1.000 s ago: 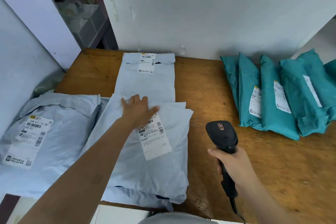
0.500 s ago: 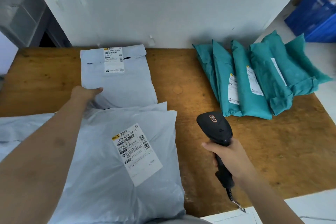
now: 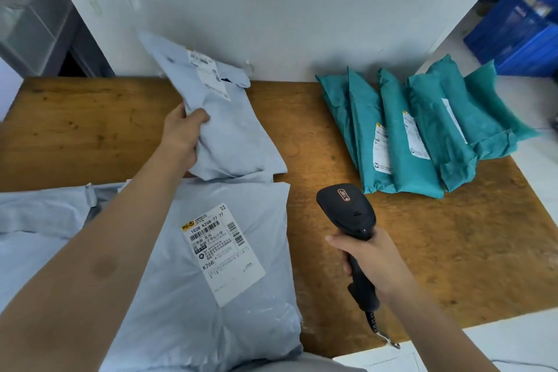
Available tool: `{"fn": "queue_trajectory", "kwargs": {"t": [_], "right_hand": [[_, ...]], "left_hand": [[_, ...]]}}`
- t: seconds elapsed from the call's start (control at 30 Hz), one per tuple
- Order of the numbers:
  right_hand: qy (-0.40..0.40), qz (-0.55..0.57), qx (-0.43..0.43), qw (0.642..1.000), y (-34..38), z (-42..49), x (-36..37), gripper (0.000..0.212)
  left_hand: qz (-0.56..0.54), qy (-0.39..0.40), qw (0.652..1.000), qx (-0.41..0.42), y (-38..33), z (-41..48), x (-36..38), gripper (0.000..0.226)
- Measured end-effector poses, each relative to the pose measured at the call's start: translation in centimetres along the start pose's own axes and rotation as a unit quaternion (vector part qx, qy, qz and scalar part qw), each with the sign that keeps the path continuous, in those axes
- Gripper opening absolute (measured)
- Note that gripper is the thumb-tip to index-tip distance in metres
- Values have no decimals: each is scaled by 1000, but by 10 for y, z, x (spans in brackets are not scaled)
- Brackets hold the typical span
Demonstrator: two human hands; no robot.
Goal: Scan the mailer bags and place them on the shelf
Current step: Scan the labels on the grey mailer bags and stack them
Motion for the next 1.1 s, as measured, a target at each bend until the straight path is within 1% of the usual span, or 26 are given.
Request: {"fn": "queue_trajectory", "kwargs": {"t": [0.1, 0.17, 0.23, 0.3, 0.37, 0.43, 0.5, 0.57, 0.63, 0.73, 0.77, 0.83, 0.97, 1.03, 1.1], "right_hand": [[-8, 31, -12, 999, 0, -4, -8, 27], [-32, 59, -28, 997, 2, -7, -21, 29], [-62, 93, -53, 992, 5, -12, -42, 35], [-92, 132, -83, 984, 8, -19, -69, 40], [-119, 182, -101, 971, 9, -29, -98, 39], [-139, 217, -103, 961, 5, -37, -127, 39], [-142, 220, -92, 961, -3, -41, -151, 39], [-123, 203, -66, 969, -17, -41, -169, 43], [-82, 178, -25, 980, -34, -39, -178, 41], [-16, 139, 38, 989, -57, -38, -179, 32], [1, 131, 55, 990, -62, -39, -178, 29], [30, 122, 72, 989, -66, -39, -176, 24], [73, 87, 61, 992, -63, -36, -172, 26], [91, 81, 53, 991, -59, -34, -168, 24], [102, 78, 48, 991, -55, -30, -161, 22]], "left_hand": [[-68, 59, 996, 22, -19, -45, 24, 31], [-120, 89, 988, 32, -28, -75, 39, 33], [-138, 114, 983, 29, -30, -102, 57, 34], [-118, 127, 985, 2, -18, -127, 76, 36], [-85, 141, 985, -52, 7, -151, 93, 37], [-28, 175, 978, -114, 40, -176, 109, 38], [26, 195, 966, -166, 76, -207, 126, 38], [52, 177, 959, -213, 114, -240, 142, 33], [77, 155, 953, -249, 152, -263, 154, 26], [147, 129, 942, -273, 192, -274, 162, 54], [173, 107, 943, -265, 200, -273, 162, 60], [214, 52, 947, -235, 205, -273, 162, 61], [269, 10, 946, -183, 206, -276, 165, 68], [277, 10, 947, -161, 208, -278, 166, 62], [254, 5, 955, -153, 206, -281, 166, 45]]}}
Point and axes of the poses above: each hand's wrist, its own z-axis towards the middle knuckle, its own x-axis out of the palm, y = z × x, the point moved 2 cm from there along z, towards the middle knuckle, and after that the axes turned 10 degrees about z, right-handed, at the moved point
